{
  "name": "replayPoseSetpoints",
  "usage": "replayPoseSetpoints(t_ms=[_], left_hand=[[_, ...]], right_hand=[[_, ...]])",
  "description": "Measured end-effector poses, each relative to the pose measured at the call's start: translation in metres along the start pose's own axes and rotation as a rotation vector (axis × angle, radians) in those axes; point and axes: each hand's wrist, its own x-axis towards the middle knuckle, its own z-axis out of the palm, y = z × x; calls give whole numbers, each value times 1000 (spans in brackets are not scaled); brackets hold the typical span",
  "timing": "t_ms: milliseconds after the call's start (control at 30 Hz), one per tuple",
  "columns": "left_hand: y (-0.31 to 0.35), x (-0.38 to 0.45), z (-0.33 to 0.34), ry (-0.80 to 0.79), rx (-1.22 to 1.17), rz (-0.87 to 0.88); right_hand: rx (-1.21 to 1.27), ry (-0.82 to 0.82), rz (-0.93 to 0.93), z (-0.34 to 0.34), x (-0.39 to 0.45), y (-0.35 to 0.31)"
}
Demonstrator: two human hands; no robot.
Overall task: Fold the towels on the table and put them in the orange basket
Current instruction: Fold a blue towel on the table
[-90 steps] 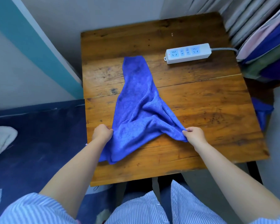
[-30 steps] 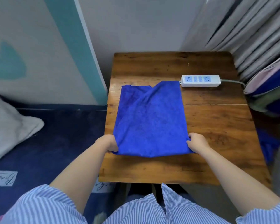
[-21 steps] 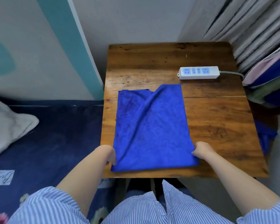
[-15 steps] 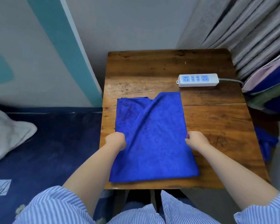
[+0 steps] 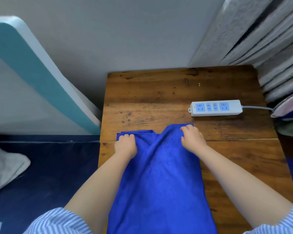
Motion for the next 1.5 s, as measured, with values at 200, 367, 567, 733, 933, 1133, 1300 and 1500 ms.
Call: replayPoseSetpoints(t_ms=[200,367,567,733,933,1133,1300,1500], left_hand=[[-6,30,-1,80,0,23],[-12,40,-5,143,64,19],[-26,38,-11,164,102,106],[-29,24,-8,164,44,120],[-32,10,-2,229,-27,-83],[-47,-1,4,327,-336,-97],[-74,-22,1,435,-552,-175],[-110,-45,12,399,-584,-343]], right_hand=[[-28,-37,13,-2,29,19],[-70,9,-7,-6,40,23],[42,-18,-52,-14,38,21],[209,-48,-99,-24,17,20],[228,-11,-140,-28,-15,25],[210,178,-60,-22,-45,26],[260,6,-98,-15,-70,14],[444,-713,-61,-7,-95,-13]])
